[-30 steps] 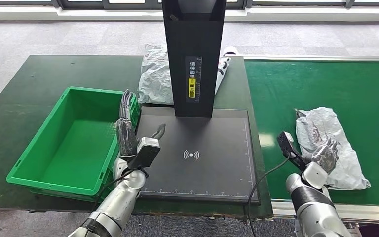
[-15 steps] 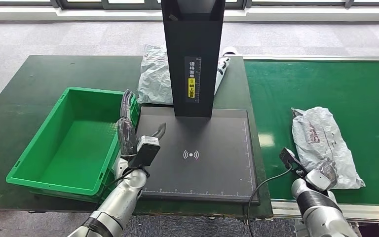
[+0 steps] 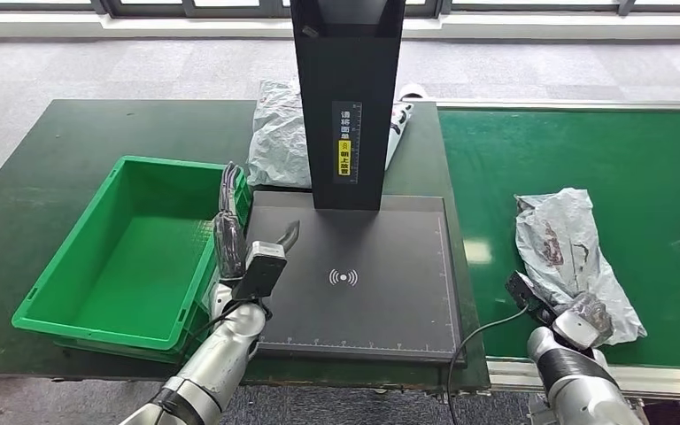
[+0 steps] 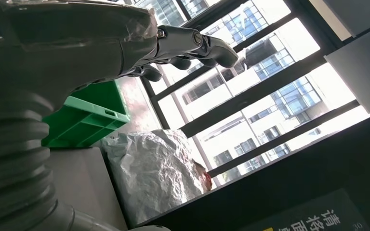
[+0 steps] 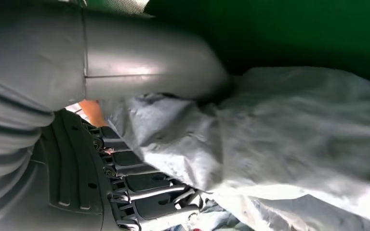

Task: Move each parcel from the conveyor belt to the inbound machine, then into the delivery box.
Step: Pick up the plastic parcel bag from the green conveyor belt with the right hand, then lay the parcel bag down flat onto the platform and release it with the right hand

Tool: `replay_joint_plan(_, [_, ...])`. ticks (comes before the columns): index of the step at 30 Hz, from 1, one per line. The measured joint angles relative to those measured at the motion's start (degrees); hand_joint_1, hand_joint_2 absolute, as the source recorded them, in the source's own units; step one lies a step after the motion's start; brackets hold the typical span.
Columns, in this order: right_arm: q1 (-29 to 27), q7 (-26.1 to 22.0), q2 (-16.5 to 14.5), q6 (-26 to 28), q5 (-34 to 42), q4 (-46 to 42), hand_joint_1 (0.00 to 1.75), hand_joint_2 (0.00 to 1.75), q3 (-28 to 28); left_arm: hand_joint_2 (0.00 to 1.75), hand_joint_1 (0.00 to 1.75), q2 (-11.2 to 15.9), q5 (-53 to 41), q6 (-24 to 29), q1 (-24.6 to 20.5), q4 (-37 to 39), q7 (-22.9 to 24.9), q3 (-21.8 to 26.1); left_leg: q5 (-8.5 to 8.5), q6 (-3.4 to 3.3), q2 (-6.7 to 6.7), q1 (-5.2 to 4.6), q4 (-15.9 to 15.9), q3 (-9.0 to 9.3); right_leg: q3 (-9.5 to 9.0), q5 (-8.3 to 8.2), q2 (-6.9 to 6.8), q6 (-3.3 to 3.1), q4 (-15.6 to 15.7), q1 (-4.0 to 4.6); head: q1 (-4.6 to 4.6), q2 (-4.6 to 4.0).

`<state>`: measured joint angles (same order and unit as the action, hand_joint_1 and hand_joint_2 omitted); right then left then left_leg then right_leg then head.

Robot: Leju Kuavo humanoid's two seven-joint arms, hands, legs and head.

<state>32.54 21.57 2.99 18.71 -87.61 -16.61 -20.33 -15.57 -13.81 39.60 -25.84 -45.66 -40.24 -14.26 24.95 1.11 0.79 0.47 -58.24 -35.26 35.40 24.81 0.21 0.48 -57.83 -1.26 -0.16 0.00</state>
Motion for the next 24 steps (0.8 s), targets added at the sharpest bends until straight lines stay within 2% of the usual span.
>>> replay_joint_plan(4, [-0.5,-4.4,-0.3,6.0,0.6,0.0,1.75,1.75,0.0,1.75,0.00,0.2,-1.1,0.0,-0.1,0.1,0.0,0.0,0.00,0.00,-0.01,0.00,0.0,-0.01,0.02,0.00,0.03,0.00,0.0,0.04,0.01,-0.01])
replay_joint_plan(10, [0.4,-10.6,-2.3,12.7,2.0,-1.0,1.75,1.75,0.1,1.75,0.00,0.3,-4.1,0.0,-0.1,0.2,0.0,0.1,-0.02,0.03,-0.03,0.02,0.0,-0.02,0.03,0.00,0.01,-0.01,0.0,0.07,-0.01,-0.01])
replay_joint_plan(16, [0.2,-23.8,-5.9,20.7,7.0,-5.1,1.75,1.75,2.1,1.75,0.00,0.2,-6.8,0.0,0.1,0.2,0.0,1.8,-0.03,0.04,-0.09,0.04,0.0,-0.02,0.05,-0.01,0.07,-0.02,0.0,0.07,0.00,-0.01])
replay_joint_plan(20, [-2.8,-34.7,-10.0,19.6,11.9,-13.1,1.75,1.75,5.8,1.75,0.00,0.3,-7.3,0.0,0.6,-0.4,0.0,3.0,-0.02,0.06,-0.08,0.07,0.1,-0.03,0.07,0.01,0.08,-0.04,0.0,0.11,-0.01,-0.01])
replay_joint_plan(22, [-5.5,-36.0,-12.3,16.1,13.1,-18.5,1.75,1.75,10.3,1.75,0.00,0.3,-6.1,0.0,0.7,-0.5,0.0,3.1,0.01,0.09,-0.13,0.10,0.1,-0.02,0.09,0.04,0.12,-0.07,0.0,0.16,0.01,-0.01])
replay_joint_plan(24, [-8.9,-34.9,-14.4,11.2,14.6,-25.1,1.75,1.75,17.0,1.75,0.00,0.3,-5.4,0.0,0.7,-0.5,0.0,3.1,0.03,0.13,-0.15,0.13,0.1,-0.03,0.14,0.06,0.13,-0.10,0.0,0.20,0.00,-0.01])
